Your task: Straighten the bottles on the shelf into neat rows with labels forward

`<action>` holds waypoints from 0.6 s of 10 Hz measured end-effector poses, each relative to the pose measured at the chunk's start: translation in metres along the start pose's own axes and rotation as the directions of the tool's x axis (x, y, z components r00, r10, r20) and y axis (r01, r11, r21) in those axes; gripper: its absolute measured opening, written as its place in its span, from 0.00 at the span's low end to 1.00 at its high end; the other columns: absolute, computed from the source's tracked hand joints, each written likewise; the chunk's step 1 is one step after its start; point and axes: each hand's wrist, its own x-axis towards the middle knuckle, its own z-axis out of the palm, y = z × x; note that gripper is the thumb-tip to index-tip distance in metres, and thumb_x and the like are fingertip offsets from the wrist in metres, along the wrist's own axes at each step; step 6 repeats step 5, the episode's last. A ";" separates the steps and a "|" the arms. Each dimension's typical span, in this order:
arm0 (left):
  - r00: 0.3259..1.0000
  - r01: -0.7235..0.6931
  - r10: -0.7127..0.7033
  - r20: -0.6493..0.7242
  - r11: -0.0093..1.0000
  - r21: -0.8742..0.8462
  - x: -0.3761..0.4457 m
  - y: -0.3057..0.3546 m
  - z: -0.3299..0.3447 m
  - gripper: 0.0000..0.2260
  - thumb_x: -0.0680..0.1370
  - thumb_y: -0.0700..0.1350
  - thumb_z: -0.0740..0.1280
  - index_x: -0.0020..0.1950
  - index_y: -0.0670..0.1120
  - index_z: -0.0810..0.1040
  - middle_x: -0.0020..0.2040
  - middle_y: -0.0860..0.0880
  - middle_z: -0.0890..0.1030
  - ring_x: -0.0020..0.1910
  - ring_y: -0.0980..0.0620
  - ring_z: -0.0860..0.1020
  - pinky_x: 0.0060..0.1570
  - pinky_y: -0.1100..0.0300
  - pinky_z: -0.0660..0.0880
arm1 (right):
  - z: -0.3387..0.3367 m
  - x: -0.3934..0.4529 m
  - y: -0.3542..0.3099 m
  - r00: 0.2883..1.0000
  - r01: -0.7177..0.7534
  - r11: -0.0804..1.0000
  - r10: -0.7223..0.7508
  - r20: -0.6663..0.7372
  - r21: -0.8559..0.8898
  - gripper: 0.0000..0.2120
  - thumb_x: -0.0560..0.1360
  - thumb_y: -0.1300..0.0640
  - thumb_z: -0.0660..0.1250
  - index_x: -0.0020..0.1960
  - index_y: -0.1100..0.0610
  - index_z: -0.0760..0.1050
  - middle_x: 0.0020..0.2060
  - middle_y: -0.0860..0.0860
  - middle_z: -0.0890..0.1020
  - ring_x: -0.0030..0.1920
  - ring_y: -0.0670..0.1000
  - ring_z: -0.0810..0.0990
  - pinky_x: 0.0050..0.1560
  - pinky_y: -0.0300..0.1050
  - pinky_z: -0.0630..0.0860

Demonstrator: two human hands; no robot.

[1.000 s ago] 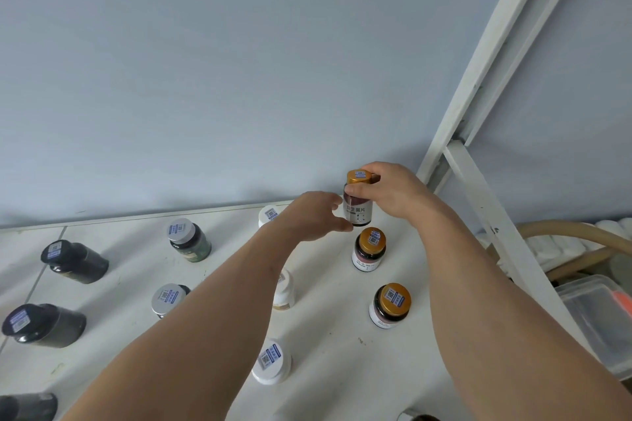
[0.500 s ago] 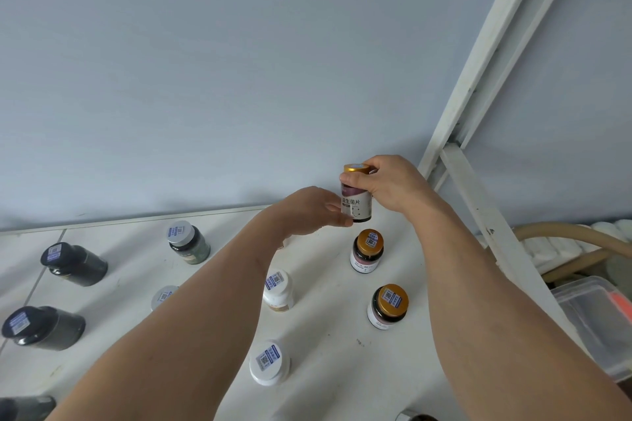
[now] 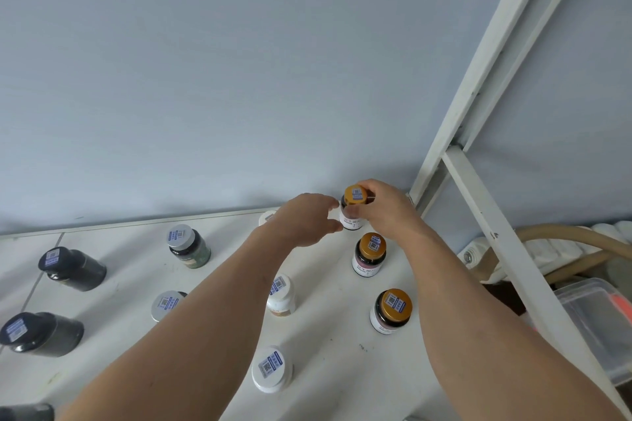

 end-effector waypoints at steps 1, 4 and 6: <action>1.000 -0.010 0.010 -0.008 1.000 -0.006 -0.001 -0.001 -0.001 0.23 0.79 0.54 0.65 0.73 0.50 0.68 0.70 0.52 0.72 0.69 0.50 0.69 0.67 0.53 0.68 | 0.007 0.001 0.006 1.000 -0.016 1.000 0.016 0.002 0.008 0.20 0.71 0.50 0.75 0.61 0.48 0.74 0.51 0.48 0.81 0.52 0.51 0.79 0.50 0.44 0.74; 0.999 -0.028 0.027 -0.026 0.999 -0.016 -0.009 0.002 -0.007 0.23 0.79 0.55 0.64 0.72 0.49 0.68 0.70 0.51 0.73 0.69 0.50 0.69 0.65 0.55 0.67 | 0.007 -0.002 0.000 0.997 -0.081 0.995 0.082 0.015 -0.058 0.30 0.73 0.49 0.73 0.71 0.49 0.65 0.63 0.50 0.76 0.60 0.54 0.75 0.58 0.47 0.74; 0.998 -0.038 0.037 -0.048 0.999 -0.030 -0.011 0.005 -0.011 0.22 0.79 0.54 0.64 0.72 0.49 0.69 0.69 0.51 0.73 0.68 0.50 0.70 0.64 0.55 0.68 | 0.004 -0.008 -0.011 0.997 -0.073 0.996 0.071 -0.035 -0.058 0.34 0.73 0.47 0.72 0.75 0.49 0.61 0.70 0.51 0.70 0.67 0.54 0.72 0.62 0.48 0.71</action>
